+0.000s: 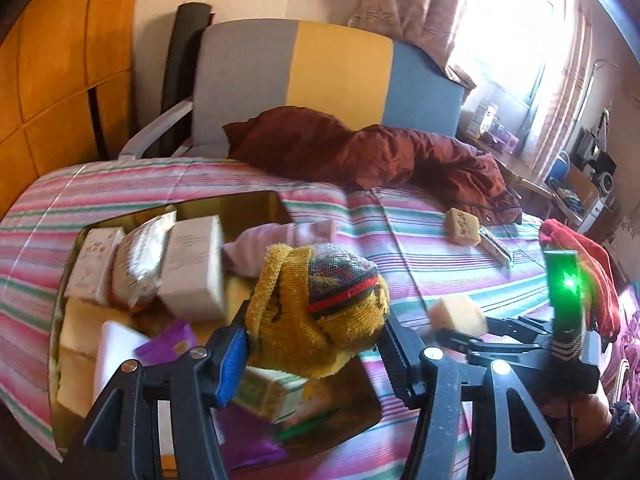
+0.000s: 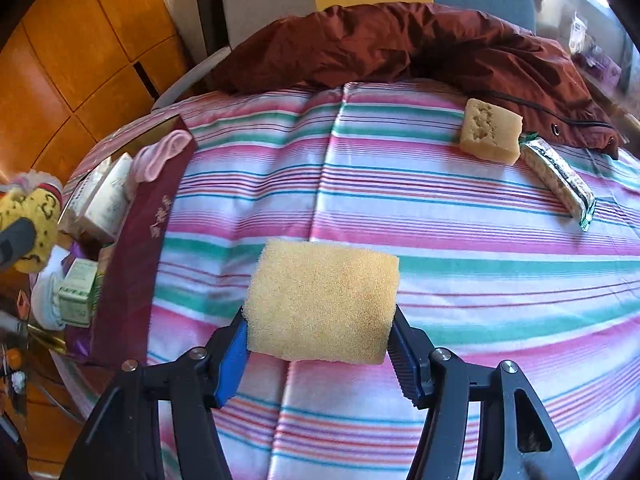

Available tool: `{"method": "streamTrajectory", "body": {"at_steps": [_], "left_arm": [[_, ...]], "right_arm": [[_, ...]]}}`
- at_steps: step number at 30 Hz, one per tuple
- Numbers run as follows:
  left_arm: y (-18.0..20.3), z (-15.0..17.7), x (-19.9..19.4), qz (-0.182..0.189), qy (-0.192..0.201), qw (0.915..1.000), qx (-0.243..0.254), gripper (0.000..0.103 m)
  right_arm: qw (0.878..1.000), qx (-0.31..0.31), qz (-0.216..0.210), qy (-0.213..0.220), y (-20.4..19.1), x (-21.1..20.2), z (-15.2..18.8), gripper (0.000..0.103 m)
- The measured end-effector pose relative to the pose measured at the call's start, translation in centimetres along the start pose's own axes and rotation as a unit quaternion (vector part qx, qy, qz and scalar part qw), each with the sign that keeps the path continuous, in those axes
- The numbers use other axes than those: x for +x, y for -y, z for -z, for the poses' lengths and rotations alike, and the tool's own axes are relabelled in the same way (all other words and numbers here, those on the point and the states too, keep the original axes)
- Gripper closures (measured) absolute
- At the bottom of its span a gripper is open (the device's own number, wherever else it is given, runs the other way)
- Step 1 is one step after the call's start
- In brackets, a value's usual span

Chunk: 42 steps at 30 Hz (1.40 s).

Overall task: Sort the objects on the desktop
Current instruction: 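Carry the yellow sock and yellow sponge over the gold tray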

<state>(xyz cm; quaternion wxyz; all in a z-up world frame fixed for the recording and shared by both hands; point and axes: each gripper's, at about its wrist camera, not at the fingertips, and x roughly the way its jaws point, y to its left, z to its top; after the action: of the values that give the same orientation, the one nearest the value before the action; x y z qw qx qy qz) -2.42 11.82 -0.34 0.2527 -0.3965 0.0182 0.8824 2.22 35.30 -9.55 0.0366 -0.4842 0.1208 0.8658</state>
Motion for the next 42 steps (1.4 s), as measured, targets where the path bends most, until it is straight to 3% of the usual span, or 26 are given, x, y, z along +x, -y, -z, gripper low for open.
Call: {"method": "streamTrajectory", "body": {"at_steps": [10,19,27,37,42], "left_arm": [[-6.2,2.5,-2.9,-0.02,0.007,0.998,-0.06,0.044],[-11.6,4.2,-5.0,-0.037,0.019,0.9926,-0.115,0.044],[-11.4,3.0,-3.5,-0.008,0.017,0.9935,-0.112,0.044],[-11.2,0.7,-0.5,-0.007,0.012,0.9947,-0.102,0.043],[-12.1,0.4,1.4,0.0,-0.012,0.9927,-0.12,0.036]], "right_arm": [[0.999,-0.031,-0.015,0.021,-3.6,-2.5,0.8,0.04],[0.993,-0.099,-0.051,0.035,-8.8,-3.9,0.8,0.04],[0.988,-0.132,-0.075,0.03,-13.4,-3.0,-0.4,0.04],[0.986,-0.14,-0.086,0.038,-16.3,-2.0,-3.0,0.04],[0.985,-0.135,-0.098,0.045,-17.6,-0.9,-4.7,0.037]]}}
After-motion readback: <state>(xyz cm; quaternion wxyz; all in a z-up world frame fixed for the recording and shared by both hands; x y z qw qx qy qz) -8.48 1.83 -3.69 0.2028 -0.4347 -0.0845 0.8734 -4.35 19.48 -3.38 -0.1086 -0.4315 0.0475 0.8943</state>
